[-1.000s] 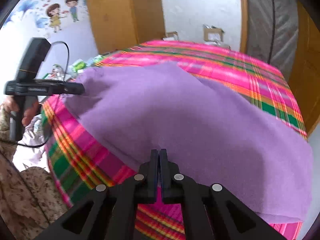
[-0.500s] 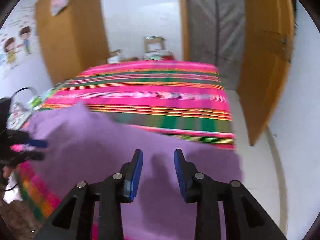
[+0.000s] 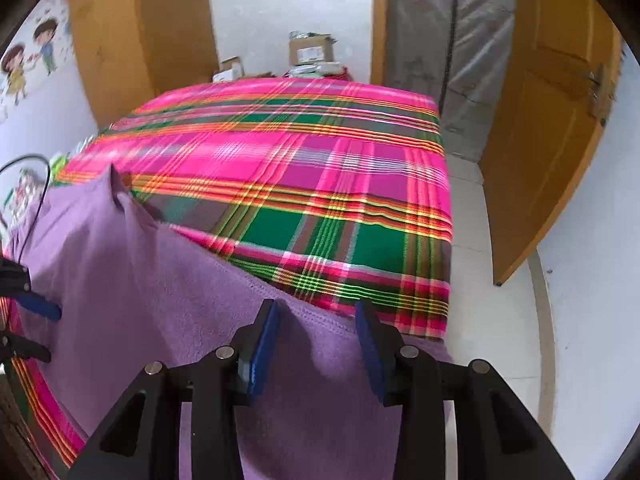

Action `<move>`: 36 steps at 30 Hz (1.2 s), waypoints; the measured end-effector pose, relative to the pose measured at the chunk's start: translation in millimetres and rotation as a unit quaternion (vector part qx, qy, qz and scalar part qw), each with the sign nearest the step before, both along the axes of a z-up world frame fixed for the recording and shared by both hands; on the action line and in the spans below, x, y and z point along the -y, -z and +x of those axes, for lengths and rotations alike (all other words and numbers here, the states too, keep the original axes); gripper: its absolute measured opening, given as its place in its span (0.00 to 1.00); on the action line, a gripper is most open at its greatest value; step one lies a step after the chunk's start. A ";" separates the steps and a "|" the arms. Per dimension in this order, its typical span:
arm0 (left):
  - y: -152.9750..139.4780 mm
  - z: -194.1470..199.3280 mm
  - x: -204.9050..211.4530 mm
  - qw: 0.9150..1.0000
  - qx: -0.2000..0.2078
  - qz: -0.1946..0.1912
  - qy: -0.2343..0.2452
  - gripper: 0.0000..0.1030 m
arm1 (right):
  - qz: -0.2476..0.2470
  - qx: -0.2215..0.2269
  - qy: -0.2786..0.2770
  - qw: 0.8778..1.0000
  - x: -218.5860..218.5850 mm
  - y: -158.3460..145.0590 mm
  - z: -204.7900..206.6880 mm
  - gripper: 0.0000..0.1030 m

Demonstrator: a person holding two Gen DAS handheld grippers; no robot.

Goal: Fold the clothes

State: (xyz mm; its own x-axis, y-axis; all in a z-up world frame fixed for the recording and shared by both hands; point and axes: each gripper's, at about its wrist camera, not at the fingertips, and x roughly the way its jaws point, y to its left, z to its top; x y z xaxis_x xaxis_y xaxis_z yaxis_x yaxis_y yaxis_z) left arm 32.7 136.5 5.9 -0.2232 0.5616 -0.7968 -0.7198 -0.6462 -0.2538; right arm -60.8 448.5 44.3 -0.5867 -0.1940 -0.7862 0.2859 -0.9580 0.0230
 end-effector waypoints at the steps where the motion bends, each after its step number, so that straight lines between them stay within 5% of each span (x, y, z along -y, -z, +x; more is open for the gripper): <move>1: 0.1 -0.1 0.4 1.000 0.001 0.001 -0.001 0.41 | 0.000 0.001 -0.006 1.000 1.7 1.1 1.7 0.40; 3: 0.0 -0.6 2.4 1.000 0.003 0.001 -0.002 0.41 | -0.003 0.001 -0.008 1.000 2.5 1.8 3.8 0.39; 7: 0.2 0.9 2.0 1.000 -0.001 -0.001 -0.002 0.41 | -0.011 -0.003 -0.015 1.000 2.6 0.6 6.8 0.07; 10: 0.7 0.8 0.9 1.000 -0.003 -0.003 -0.002 0.41 | -0.014 -0.015 -0.012 1.000 2.1 -1.8 11.2 0.05; 21: 1.3 8.8 4.6 1.000 -0.010 -0.009 -0.001 0.41 | 0.002 -0.020 0.024 1.000 4.4 0.4 3.4 0.06; 25: 0.9 14.0 8.3 1.000 -0.010 -0.008 0.001 0.41 | -0.009 -0.020 0.057 0.998 -0.6 -4.7 10.0 0.17; 32: -0.6 24.0 11.3 0.999 -0.029 -0.025 0.002 0.41 | -0.035 -0.056 0.043 0.997 9.3 -22.5 77.3 0.19; 36: 0.0 33.9 -2.9 0.995 -0.077 -0.064 0.011 0.43 | -0.037 -0.052 0.041 0.997 13.3 -17.0 114.2 0.33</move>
